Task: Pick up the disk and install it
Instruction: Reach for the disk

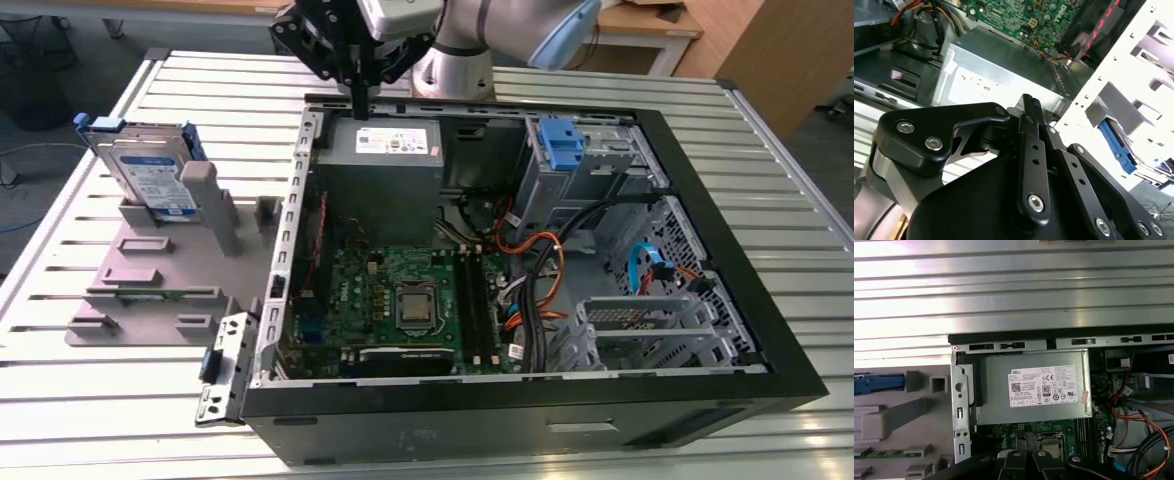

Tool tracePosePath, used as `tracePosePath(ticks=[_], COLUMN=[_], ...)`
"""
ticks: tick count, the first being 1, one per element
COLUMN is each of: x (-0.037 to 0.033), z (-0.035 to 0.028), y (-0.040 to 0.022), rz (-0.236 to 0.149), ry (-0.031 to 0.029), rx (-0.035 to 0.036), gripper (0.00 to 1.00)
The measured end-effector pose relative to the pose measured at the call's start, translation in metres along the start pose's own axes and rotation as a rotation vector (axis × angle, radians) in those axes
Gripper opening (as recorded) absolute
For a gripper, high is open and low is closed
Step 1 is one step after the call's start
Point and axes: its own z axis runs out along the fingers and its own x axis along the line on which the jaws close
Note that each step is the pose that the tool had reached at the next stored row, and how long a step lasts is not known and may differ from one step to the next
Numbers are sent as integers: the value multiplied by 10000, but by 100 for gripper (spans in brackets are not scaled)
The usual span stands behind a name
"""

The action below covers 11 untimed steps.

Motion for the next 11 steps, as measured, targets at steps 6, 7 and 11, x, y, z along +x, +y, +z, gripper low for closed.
tracePosePath(ticks=[6, 7, 11], x=[218, 264, 406], z=[0, -1, 1], y=[-17, -20, -30], rz=[1, -1, 0], ry=[-2, -2, -5], rx=[-1, 0, -2], gripper=[11, 11, 11])
